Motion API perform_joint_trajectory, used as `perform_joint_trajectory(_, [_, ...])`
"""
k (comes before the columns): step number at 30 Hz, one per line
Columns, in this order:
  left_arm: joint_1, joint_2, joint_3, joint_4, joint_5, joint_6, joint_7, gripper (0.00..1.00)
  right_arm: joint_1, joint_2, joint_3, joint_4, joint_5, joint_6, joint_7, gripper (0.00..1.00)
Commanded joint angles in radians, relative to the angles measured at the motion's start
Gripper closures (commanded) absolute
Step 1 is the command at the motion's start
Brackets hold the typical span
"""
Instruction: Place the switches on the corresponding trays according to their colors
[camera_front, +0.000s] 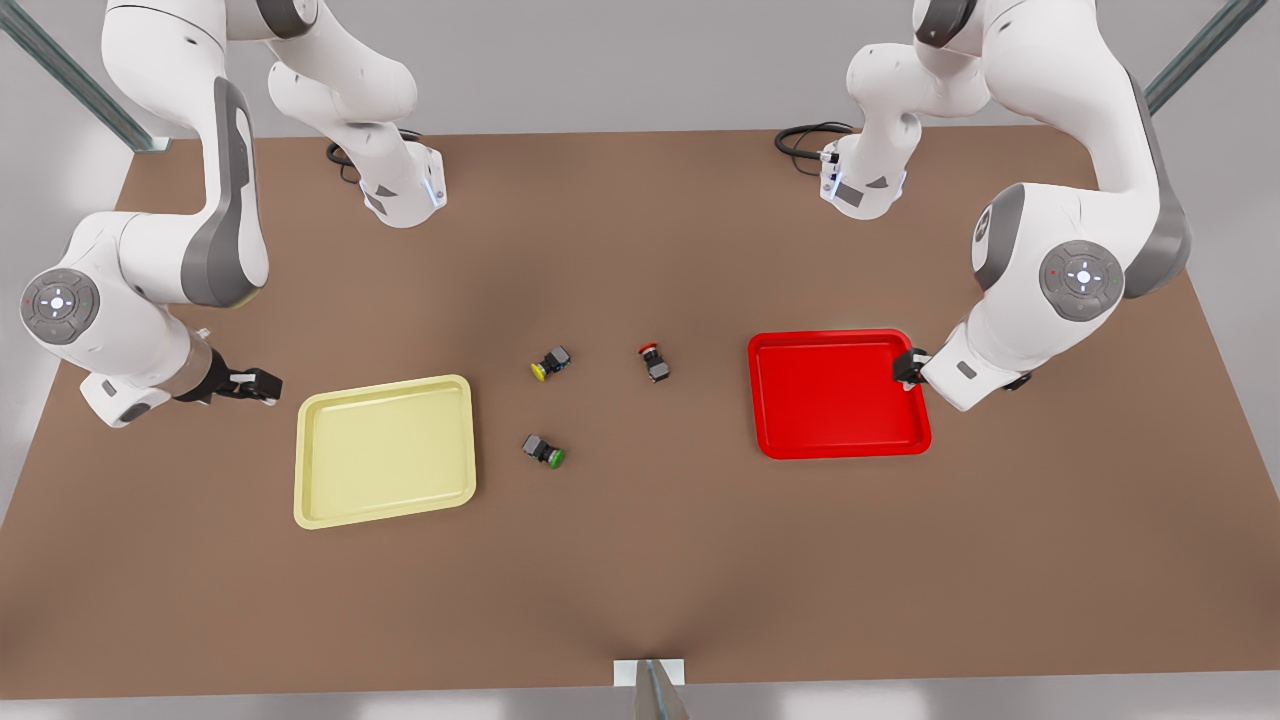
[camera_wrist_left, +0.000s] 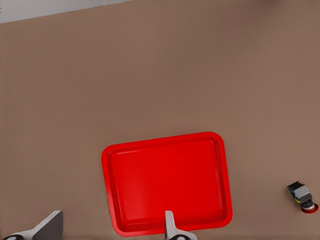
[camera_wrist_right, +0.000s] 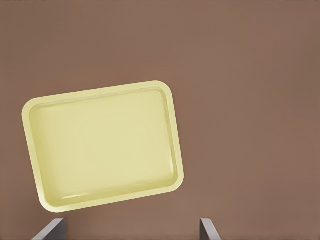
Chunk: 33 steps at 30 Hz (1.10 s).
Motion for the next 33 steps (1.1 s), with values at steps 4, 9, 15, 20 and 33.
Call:
perform_joint_trajectory(4, [-0.018,0.007,-0.006,-0.002,-0.013,-0.009,-0.109,0.0,0.0,-0.001,0.0,-0.003,0.0,0.001,0.004,0.0])
perform_joint_trajectory(9, [-0.279,0.097,-0.008,-0.074,-0.094,0.147,-0.692,0.0,0.002,-0.01,0.003,-0.139,0.002,0.133,0.008,0.0])
perform_joint_trajectory(15, [-0.449,0.129,-0.008,-0.311,-0.126,0.489,-0.962,0.0,0.083,-0.022,0.166,-0.201,0.006,0.191,0.309,0.0])
perform_joint_trajectory(20, [-0.517,0.156,-0.009,-0.475,-0.171,0.736,-0.98,0.0,0.138,-0.027,0.221,-0.296,0.006,0.268,0.688,0.0])
perform_joint_trajectory(33, [-0.596,0.32,-0.009,-0.54,-0.206,0.962,-1.015,0.0,0.15,0.064,0.442,-0.511,0.009,0.639,1.246,0.0])
